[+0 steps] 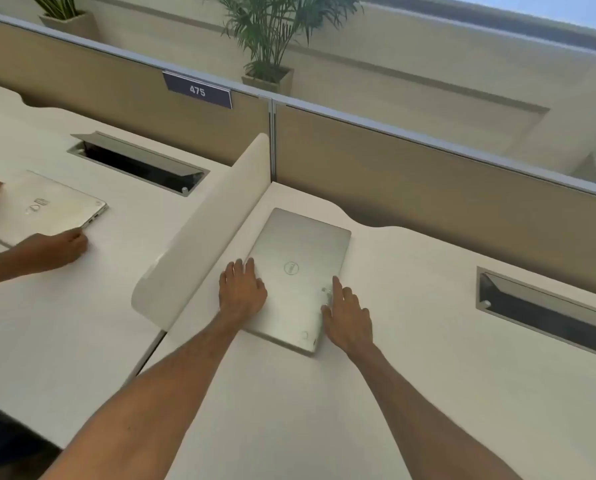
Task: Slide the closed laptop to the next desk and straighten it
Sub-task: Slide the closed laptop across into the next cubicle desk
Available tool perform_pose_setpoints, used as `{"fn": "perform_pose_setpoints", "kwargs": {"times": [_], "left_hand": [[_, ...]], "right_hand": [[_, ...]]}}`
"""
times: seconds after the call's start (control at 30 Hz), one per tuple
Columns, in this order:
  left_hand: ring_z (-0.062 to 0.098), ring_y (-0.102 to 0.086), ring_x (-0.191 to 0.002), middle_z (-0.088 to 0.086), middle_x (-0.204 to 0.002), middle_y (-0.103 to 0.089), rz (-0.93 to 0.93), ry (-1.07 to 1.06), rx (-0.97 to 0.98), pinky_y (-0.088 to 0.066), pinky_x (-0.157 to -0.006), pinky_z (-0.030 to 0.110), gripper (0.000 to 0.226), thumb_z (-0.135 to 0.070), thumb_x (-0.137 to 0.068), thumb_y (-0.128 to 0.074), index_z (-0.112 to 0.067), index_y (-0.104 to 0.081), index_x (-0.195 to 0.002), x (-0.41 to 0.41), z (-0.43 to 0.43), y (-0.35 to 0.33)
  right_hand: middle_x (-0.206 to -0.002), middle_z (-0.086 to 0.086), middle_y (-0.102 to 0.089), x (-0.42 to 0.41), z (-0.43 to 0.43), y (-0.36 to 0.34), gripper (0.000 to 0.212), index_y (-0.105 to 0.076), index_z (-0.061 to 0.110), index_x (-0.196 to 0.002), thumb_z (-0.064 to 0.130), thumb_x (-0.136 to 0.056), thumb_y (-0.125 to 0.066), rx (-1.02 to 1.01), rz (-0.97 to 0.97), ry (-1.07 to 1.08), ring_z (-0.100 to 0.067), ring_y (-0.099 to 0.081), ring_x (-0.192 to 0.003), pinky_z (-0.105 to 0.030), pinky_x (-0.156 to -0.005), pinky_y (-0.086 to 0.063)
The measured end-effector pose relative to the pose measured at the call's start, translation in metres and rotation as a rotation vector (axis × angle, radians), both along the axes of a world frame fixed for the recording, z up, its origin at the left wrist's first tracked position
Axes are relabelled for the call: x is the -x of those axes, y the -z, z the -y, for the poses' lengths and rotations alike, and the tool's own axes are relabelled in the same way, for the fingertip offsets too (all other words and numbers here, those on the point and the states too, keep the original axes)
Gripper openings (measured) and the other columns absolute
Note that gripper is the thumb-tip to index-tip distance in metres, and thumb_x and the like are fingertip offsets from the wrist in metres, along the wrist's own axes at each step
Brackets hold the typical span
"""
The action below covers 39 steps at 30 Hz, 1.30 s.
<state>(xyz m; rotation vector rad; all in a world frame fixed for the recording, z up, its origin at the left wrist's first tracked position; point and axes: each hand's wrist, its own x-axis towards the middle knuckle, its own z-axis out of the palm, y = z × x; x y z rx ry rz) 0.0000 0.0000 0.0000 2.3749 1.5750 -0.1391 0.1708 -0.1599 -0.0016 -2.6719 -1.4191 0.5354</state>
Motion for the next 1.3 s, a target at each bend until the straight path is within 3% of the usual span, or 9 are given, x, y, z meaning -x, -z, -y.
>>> {"fn": "perform_pose_setpoints", "kwargs": {"times": [0.23,0.37,0.57,0.67,0.73,0.8,0.9,1.07,1.3], "left_hand": [[0.040,-0.050,-0.145,0.017,-0.160,-0.050,0.094,-0.053,0.103,-0.046,-0.115,0.051,0.052,-0.026,-0.112,-0.041,-0.006,-0.041,-0.160,-0.026,-0.049,0.015],[0.040,-0.058,-0.128,0.019,-0.140,-0.058,0.077,-0.082,0.053,-0.053,-0.099,0.051,0.039,-0.025,-0.111,-0.042,-0.003,-0.055,-0.140,-0.039,-0.061,0.026],[0.042,-0.050,-0.139,0.022,-0.147,-0.051,0.216,-0.275,0.155,-0.048,-0.106,0.055,0.048,-0.033,-0.112,-0.048,-0.001,-0.054,-0.147,-0.059,-0.070,0.038],[0.041,-0.044,-0.151,0.021,-0.158,-0.048,0.380,-0.387,0.331,-0.042,-0.122,0.053,0.055,-0.038,-0.111,-0.052,-0.008,-0.050,-0.157,-0.053,-0.091,0.036],[0.039,-0.048,-0.152,0.019,-0.160,-0.052,0.478,-0.437,0.418,-0.042,-0.125,0.051,0.056,-0.039,-0.110,-0.056,-0.008,-0.054,-0.157,-0.048,-0.105,0.035],[0.040,-0.054,-0.149,0.019,-0.158,-0.058,0.530,-0.442,0.463,-0.045,-0.125,0.051,0.054,-0.037,-0.110,-0.058,-0.005,-0.060,-0.154,-0.045,-0.110,0.036],[0.044,-0.062,-0.141,0.025,-0.147,-0.068,0.614,-0.457,0.516,-0.049,-0.121,0.053,0.047,-0.029,-0.110,-0.058,0.002,-0.067,-0.144,-0.043,-0.106,0.039],[0.043,-0.065,-0.136,0.027,-0.147,-0.067,0.706,-0.523,0.571,-0.050,-0.116,0.047,0.041,-0.018,-0.110,-0.058,0.002,-0.065,-0.146,-0.032,-0.097,0.037],[0.026,-0.057,-0.105,0.016,-0.121,-0.065,0.826,-0.628,0.641,-0.046,-0.093,0.036,0.039,-0.015,-0.110,-0.060,0.000,-0.063,-0.146,-0.020,-0.058,0.040]], "right_hand": [[-0.156,-0.015,-0.045,-0.014,-0.050,0.010,0.074,-0.015,0.005,-0.173,0.035,-0.113,-0.046,-0.040,-0.223,0.268,-0.037,-0.053,-0.145,-0.049,-0.102,-0.053],[-0.144,-0.019,-0.051,-0.018,-0.072,0.018,0.050,-0.046,-0.002,-0.148,0.032,-0.112,-0.051,-0.094,-0.288,0.458,-0.042,-0.059,-0.136,-0.048,-0.102,-0.053],[-0.143,-0.022,-0.059,-0.024,-0.089,0.025,0.041,-0.059,-0.004,-0.138,0.024,-0.108,-0.054,-0.172,-0.499,0.813,-0.045,-0.064,-0.130,-0.047,-0.109,-0.054],[-0.116,-0.022,-0.080,-0.030,-0.088,0.029,0.022,-0.073,-0.002,-0.102,0.011,-0.098,-0.055,-0.262,-0.617,0.933,-0.041,-0.078,-0.111,-0.045,-0.099,-0.063],[-0.086,-0.017,-0.082,-0.032,-0.088,0.028,0.025,-0.060,0.009,-0.068,0.005,-0.092,-0.054,-0.316,-0.662,0.987,-0.040,-0.083,-0.096,-0.038,-0.081,-0.063],[-0.071,-0.012,-0.077,-0.032,-0.088,0.028,0.034,-0.048,0.014,-0.057,0.005,-0.088,-0.056,-0.357,-0.681,1.031,-0.038,-0.083,-0.082,-0.033,-0.068,-0.053],[-0.078,-0.019,-0.082,-0.031,-0.087,0.026,0.029,-0.054,0.010,-0.057,0.008,-0.086,-0.059,-0.378,-0.701,1.062,-0.033,-0.067,-0.065,-0.034,-0.067,-0.050],[-0.089,-0.020,-0.085,-0.038,-0.078,0.018,0.016,-0.073,0.004,-0.085,0.005,-0.087,-0.057,-0.362,-0.780,1.117,-0.030,-0.067,-0.076,-0.039,-0.078,-0.058],[-0.094,-0.026,-0.084,-0.041,-0.045,0.016,0.025,-0.073,-0.009,-0.099,0.002,-0.082,-0.059,-0.317,-0.895,1.165,-0.029,-0.058,-0.064,-0.028,-0.058,-0.043]]}}
